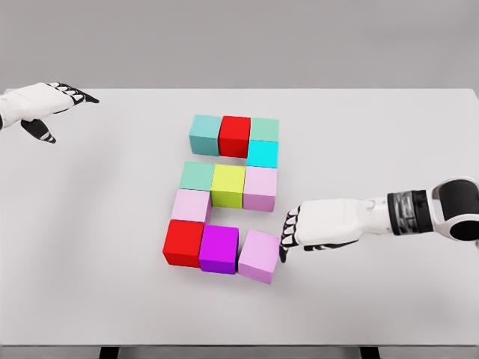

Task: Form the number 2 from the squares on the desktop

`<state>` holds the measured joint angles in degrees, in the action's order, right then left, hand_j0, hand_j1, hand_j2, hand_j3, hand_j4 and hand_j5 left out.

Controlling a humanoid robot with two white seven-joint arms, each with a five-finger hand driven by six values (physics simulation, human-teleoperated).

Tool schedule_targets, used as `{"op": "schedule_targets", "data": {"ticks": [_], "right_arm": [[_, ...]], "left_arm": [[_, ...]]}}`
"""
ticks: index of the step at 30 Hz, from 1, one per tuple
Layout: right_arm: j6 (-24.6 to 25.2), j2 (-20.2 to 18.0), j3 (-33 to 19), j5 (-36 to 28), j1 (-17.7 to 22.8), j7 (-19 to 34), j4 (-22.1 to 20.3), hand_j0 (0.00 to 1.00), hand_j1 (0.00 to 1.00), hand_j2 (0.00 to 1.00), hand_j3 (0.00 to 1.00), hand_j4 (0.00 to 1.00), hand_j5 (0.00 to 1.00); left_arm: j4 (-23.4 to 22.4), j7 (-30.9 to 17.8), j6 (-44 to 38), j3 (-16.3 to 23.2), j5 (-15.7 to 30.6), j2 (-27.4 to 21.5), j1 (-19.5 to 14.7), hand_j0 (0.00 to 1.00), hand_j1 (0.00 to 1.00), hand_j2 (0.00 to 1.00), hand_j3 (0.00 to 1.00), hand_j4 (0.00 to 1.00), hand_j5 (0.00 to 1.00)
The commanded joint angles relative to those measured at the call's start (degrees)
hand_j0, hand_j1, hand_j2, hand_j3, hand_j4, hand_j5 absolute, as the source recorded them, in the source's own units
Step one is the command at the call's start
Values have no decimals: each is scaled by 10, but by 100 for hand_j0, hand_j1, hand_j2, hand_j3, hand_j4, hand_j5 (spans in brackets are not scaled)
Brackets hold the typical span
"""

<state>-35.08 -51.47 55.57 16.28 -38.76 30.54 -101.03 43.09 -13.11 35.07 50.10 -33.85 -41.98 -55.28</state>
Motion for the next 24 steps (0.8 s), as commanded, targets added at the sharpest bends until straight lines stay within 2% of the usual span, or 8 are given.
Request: {"op": "schedule_targets", "data": {"ticks": [1,24], "right_arm": [[1,1,0,-2,0,0,0,60,60,60,60,60,60],[1,8,-7,-3,0,-2,0,59,59,59,59,59,59]], "left_arm": [[-2,0,-1,-2,3,0,0,100,100,100,100,100,100],[-16,0,-1,-11,2,0,0,100,100,100,100,100,100]]}}
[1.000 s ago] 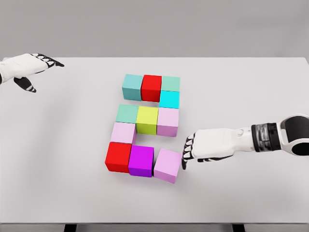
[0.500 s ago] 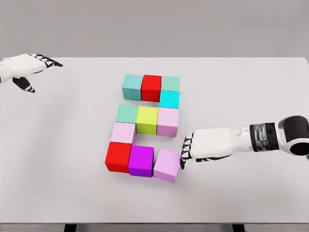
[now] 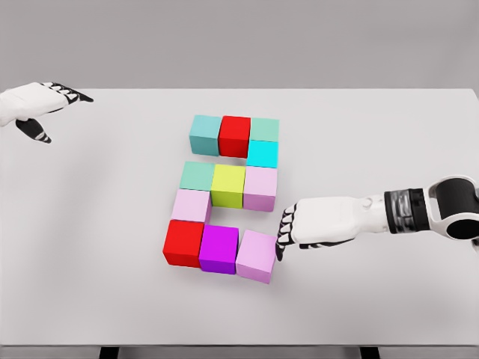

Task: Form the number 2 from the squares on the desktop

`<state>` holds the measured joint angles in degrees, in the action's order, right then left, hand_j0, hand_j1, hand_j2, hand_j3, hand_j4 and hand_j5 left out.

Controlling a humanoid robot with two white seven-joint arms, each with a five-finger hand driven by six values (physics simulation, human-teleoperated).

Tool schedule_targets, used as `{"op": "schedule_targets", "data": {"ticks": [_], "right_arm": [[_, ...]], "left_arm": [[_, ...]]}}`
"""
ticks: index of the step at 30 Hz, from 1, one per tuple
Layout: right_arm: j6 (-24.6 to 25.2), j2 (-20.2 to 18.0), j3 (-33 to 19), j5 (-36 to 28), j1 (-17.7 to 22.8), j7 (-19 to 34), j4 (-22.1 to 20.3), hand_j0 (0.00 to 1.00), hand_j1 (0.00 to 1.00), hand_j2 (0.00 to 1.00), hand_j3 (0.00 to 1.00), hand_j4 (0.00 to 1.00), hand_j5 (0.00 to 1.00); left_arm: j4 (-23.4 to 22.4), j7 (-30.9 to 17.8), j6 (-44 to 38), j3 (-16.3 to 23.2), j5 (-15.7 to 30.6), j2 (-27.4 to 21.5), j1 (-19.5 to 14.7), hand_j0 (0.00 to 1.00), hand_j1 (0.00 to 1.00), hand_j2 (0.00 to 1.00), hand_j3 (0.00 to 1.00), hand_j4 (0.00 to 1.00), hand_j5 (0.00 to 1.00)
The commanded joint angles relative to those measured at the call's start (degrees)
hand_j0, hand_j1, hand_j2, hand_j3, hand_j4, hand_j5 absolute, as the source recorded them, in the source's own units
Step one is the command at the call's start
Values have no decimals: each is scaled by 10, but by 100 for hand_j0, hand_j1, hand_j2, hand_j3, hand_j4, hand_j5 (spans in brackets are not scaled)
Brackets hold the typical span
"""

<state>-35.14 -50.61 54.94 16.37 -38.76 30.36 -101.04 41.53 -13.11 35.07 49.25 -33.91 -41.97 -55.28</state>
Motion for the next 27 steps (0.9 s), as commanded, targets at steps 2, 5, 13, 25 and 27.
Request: {"op": "schedule_targets", "data": {"ticks": [2,5,13,25,27], "right_arm": [[1,0,-3,-4,0,0,1,58,58,58,58,58,58],[1,0,-5,-4,0,-6,1,58,58,58,58,58,58],[1,3,-16,-4,0,-6,1,58,58,58,58,58,58],[1,4,-41,-5,0,-8,8,57,57,57,57,57,57],[1,-1,-48,-6,0,-8,16,57,57,57,57,57,57]], "left_arm": [[0,0,-1,-2,2,0,0,100,100,100,100,100,100],[0,0,-1,-2,2,0,0,100,100,100,100,100,100],[-3,1,-1,-3,3,0,-1,100,100,100,100,100,100],[-4,0,-1,-7,2,0,0,100,100,100,100,100,100],[-4,0,-1,-7,2,0,0,100,100,100,100,100,100]]}}
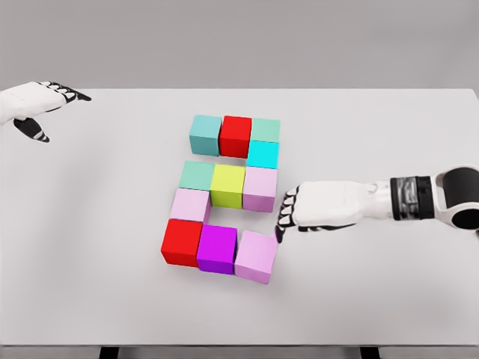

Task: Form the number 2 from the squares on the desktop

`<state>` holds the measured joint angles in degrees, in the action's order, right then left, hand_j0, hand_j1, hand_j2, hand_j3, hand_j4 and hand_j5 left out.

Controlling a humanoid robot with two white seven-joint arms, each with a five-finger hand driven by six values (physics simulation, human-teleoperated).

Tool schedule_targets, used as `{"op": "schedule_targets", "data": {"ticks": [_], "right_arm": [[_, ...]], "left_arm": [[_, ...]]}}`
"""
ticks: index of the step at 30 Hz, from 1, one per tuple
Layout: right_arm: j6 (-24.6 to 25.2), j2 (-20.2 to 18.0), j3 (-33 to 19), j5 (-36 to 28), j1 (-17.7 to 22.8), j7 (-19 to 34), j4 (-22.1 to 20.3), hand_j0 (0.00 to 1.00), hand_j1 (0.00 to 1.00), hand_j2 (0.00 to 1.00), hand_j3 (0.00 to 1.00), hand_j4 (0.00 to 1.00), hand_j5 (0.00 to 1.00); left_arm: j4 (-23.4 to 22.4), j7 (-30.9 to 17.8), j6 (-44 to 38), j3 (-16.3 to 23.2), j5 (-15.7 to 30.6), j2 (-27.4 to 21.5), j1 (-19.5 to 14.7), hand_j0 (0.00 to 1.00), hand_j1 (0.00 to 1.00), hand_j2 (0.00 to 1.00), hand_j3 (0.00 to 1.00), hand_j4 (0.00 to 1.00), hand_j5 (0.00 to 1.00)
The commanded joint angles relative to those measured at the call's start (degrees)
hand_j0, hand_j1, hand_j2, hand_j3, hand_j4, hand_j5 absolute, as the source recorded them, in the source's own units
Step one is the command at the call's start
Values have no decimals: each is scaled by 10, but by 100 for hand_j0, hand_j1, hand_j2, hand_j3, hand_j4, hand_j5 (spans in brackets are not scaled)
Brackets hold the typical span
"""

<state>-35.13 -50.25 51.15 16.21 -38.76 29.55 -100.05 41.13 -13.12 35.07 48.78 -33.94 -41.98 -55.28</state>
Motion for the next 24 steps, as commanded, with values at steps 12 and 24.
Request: {"op": "schedule_targets", "data": {"ticks": [12,24], "right_arm": [[1,-111,-176,-65,53,7,28,100,100,100,100,100,100],[1,-35,-395,-77,285,9,34,89,89,89,89,89,89]], "left_arm": [[1,0,-1,-2,3,0,0,100,100,100,100,100,100],[0,0,-1,-2,4,0,0,100,100,100,100,100,100]]}}
